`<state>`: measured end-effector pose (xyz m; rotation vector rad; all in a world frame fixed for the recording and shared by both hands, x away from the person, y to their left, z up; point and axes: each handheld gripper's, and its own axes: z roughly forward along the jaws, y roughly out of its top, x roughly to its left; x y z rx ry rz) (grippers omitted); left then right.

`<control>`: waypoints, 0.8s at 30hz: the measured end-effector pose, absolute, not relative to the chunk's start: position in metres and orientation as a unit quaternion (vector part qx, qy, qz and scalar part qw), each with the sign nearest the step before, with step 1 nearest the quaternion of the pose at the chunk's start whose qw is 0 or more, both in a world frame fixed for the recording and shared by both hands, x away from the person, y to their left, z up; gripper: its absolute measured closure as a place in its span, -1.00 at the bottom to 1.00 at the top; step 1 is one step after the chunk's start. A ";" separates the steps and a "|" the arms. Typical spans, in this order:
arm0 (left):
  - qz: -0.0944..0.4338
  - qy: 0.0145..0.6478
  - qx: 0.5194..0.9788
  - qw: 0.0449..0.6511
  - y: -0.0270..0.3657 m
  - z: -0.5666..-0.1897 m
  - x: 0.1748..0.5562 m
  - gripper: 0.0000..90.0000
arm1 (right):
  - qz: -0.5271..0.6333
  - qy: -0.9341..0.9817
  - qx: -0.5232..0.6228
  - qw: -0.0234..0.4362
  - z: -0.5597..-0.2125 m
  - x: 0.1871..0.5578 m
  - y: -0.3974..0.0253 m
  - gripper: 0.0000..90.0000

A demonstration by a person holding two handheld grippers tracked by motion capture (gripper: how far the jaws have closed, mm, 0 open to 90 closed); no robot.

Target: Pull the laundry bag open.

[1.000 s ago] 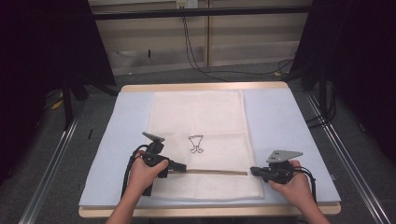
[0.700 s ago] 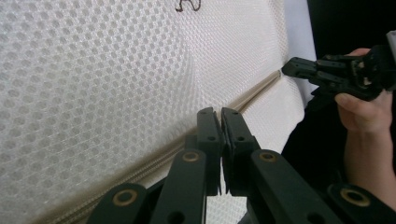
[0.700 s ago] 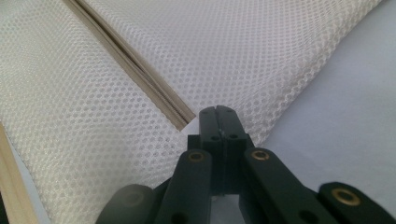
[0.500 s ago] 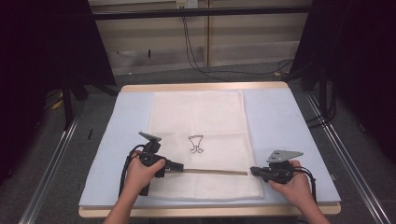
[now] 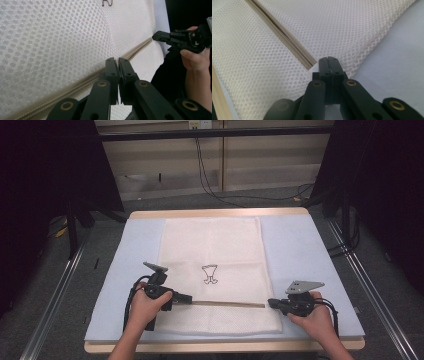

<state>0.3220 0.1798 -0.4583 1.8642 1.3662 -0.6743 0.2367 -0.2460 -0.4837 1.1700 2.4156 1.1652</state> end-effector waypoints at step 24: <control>-0.247 0.557 0.706 0.360 0.228 -0.452 0.318 0.94 | 0.398 0.820 0.397 0.106 -0.484 0.236 -0.246 1.00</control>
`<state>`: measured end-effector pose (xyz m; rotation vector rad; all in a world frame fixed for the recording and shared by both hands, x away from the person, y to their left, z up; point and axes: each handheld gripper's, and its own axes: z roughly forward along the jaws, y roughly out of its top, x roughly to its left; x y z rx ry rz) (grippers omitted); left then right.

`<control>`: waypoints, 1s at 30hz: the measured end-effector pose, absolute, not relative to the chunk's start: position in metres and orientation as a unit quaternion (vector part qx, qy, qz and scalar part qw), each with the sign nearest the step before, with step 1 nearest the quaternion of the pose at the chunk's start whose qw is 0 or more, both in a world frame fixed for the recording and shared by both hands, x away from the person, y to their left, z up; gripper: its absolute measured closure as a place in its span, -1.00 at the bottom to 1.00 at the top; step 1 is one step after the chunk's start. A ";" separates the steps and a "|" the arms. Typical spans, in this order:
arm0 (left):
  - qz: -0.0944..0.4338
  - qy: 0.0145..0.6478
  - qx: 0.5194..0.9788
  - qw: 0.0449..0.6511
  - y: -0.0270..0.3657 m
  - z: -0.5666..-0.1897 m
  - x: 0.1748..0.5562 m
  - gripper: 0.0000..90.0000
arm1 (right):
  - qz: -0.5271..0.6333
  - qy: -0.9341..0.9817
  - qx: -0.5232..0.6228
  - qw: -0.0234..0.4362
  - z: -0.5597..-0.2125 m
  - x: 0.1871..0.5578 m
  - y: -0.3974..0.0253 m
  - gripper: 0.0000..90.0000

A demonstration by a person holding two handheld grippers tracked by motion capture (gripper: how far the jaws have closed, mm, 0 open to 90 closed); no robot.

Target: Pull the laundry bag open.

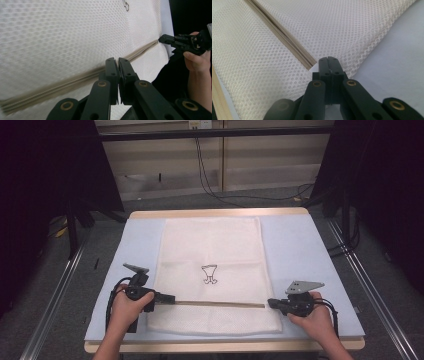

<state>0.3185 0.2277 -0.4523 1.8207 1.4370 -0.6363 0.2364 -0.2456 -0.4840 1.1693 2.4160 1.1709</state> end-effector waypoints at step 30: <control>-0.210 0.604 0.679 0.361 0.296 -0.458 0.313 0.94 | 0.398 0.821 0.396 0.105 -0.484 0.237 -0.246 1.00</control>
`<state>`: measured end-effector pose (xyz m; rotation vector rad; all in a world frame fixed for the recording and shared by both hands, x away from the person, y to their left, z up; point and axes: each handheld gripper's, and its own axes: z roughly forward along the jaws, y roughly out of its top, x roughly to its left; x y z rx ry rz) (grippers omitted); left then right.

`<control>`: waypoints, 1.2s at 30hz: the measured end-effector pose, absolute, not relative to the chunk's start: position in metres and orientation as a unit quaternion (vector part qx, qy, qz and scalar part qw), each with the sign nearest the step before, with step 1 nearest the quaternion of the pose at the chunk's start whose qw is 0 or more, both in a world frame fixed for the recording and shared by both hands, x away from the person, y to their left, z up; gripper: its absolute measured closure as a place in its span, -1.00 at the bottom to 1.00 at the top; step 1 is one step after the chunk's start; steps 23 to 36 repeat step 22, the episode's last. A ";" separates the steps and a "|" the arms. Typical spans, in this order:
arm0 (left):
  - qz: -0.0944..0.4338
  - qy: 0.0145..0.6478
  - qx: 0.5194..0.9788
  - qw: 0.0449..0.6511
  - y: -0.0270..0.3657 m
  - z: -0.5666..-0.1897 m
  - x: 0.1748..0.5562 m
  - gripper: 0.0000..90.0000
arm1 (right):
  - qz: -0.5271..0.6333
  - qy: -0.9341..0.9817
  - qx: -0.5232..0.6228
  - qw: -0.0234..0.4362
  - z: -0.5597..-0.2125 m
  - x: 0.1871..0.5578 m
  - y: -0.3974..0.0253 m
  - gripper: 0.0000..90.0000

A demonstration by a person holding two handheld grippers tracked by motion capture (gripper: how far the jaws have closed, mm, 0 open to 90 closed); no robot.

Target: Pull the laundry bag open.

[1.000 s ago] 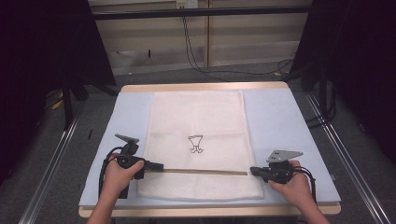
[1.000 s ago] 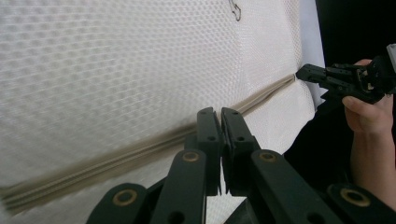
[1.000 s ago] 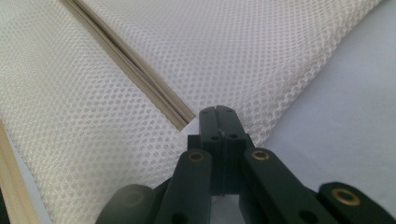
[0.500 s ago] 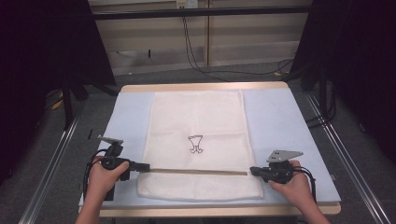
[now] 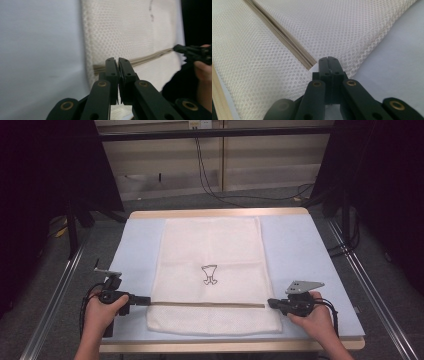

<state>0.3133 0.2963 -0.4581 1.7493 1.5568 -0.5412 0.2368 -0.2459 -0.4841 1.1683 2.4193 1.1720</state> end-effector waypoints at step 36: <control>-0.059 0.632 0.662 0.398 0.311 -0.452 0.316 0.19 | 0.449 0.756 0.435 0.194 -0.469 0.241 -0.268 0.26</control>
